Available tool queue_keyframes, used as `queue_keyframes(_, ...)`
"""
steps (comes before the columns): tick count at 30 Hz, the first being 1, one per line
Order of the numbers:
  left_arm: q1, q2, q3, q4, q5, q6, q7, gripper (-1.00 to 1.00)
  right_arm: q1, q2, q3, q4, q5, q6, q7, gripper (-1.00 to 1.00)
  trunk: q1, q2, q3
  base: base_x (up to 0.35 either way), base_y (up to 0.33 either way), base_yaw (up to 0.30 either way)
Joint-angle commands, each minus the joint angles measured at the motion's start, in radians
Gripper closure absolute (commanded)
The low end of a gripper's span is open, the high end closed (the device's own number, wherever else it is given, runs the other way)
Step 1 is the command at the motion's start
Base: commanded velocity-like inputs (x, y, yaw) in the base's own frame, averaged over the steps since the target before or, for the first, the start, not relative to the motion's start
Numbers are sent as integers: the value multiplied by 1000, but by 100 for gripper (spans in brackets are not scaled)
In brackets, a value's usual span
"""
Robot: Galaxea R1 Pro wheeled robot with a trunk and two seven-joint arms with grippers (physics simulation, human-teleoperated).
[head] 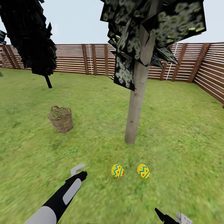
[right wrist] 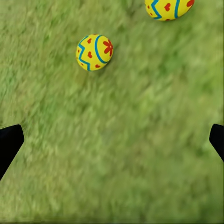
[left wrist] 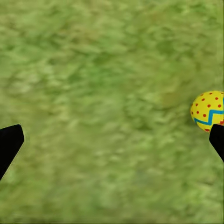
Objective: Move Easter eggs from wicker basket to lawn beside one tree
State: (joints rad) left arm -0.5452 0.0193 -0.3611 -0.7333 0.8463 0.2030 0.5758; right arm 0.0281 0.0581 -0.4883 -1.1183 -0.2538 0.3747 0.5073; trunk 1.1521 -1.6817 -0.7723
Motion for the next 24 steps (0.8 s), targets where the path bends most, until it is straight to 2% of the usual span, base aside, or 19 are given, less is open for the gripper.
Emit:
queue_keyframes(1,-1,1,-6,-2,5,3,7,-100,0,1,-3,-2,-9,9,2,-100,-4,7,2,0,0,275)
queue_keyframes(13,-1,1,-4,-1,21,3,5,-100,0,1,-2,0,-9,9,2,-100,-50,91,32,-46,42,271)
queue_keyframes(24,-1,1,-5,-1,18,3,4,-100,0,2,5,0,-8,9,1,-100,-92,168,59,-14,17,268)
